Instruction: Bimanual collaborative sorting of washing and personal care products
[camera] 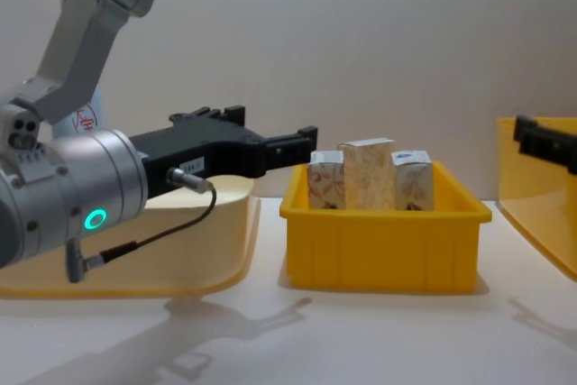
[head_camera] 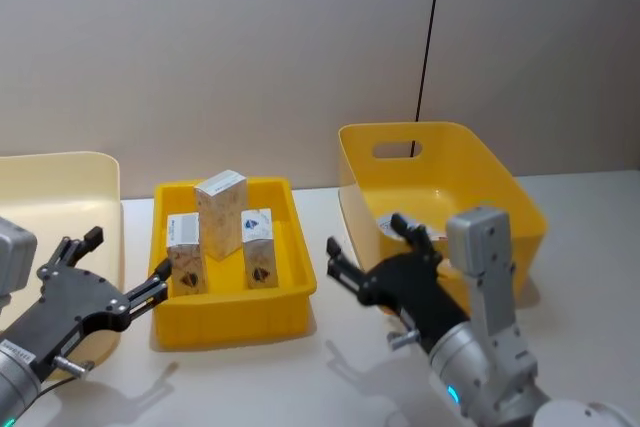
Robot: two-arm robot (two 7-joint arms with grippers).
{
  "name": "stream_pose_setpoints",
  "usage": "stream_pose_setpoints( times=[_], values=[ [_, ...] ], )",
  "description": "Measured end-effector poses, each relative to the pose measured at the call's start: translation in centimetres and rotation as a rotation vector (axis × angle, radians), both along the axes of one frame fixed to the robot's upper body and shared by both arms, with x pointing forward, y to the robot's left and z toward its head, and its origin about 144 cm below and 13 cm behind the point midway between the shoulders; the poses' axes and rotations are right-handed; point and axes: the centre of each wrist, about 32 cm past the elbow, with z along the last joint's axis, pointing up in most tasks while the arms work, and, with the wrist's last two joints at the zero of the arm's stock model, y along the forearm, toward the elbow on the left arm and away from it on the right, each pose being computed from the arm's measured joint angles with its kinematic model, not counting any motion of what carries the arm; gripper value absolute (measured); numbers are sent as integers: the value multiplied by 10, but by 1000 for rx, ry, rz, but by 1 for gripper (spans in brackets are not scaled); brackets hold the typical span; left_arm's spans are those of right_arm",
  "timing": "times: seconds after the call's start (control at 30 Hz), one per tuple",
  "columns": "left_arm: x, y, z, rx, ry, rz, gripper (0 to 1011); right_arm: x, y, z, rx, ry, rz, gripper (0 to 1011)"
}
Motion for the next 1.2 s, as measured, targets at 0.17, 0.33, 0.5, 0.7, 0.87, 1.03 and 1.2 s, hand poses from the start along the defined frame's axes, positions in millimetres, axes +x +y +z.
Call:
stream_pose_setpoints(
  times=[0.17,0.33,0.5,0.7,0.87,1.03,1.2],
  values=[
    [-8,0,-3,26,-6,65,1000,-10,5,-4,17,33,41,1001],
    [-16,-1,-6,52,-16,127,1000,-16,7,-6,28,52,64,1001],
    [-24,-1,-9,76,-27,188,1000,-17,7,-6,30,54,66,1001],
    [-30,-2,-11,94,-38,235,1000,-17,7,-6,30,54,67,1001],
    [-32,-2,-12,98,-41,246,999,-17,7,-6,30,55,74,1001],
    [-32,-2,-12,99,-41,247,999,-15,6,-5,28,52,89,1001],
    [-32,-2,-11,99,-41,247,1000,-10,7,-3,20,48,107,1001]
  ],
)
